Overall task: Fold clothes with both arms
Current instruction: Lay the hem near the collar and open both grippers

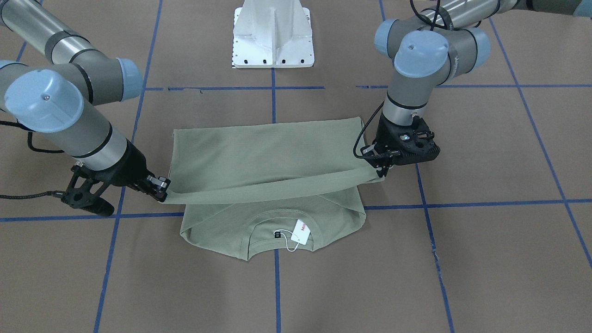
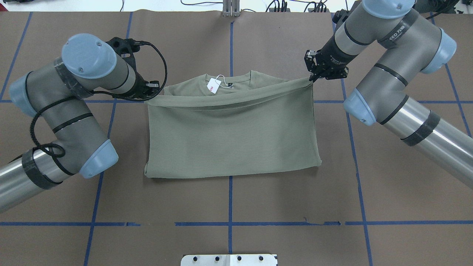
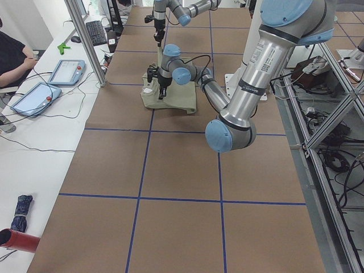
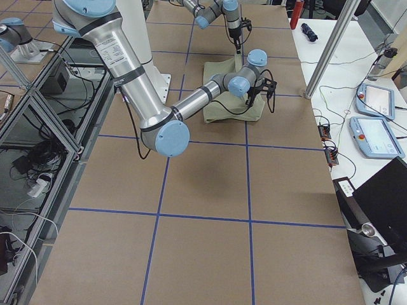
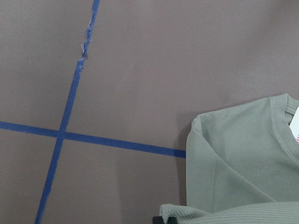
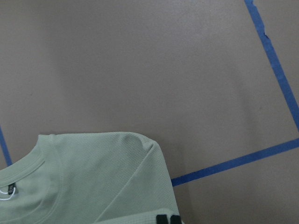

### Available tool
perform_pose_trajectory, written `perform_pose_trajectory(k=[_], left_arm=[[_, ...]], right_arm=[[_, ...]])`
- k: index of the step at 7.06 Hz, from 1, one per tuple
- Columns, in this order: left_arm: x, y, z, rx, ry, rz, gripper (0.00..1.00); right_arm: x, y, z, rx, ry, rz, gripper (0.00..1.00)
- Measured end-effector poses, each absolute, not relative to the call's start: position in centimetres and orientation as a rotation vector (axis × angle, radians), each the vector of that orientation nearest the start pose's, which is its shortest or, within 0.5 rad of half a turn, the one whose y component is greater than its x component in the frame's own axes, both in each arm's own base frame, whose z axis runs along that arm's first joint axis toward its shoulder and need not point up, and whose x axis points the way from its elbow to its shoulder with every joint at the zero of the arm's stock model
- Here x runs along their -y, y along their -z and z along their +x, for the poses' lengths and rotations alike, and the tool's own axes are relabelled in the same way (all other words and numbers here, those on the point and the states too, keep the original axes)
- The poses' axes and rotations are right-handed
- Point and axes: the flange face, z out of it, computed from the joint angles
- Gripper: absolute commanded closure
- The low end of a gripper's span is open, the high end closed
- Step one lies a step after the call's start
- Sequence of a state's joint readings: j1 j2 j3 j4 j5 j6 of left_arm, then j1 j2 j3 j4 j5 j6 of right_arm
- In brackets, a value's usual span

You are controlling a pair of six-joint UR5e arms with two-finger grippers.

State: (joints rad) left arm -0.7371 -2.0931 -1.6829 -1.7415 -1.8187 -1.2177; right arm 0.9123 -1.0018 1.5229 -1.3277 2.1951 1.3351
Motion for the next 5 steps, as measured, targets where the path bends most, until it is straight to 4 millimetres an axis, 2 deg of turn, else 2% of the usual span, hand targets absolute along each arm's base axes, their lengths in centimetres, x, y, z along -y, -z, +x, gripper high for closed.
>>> perform_pose_trajectory(k=[2,5], left_arm=[[55.5,-31.6,44.1,-0.807,0.274,0.219,1.00],[57.6,-33.3,44.4,-0.790,0.299,0.230,1.00]], right_arm=[[60.2,-33.3,-38.0,0.925,-0.388,-0.117,1.00],[61.5,-33.7,-39.1,0.911,-0.393,-0.122,1.00]])
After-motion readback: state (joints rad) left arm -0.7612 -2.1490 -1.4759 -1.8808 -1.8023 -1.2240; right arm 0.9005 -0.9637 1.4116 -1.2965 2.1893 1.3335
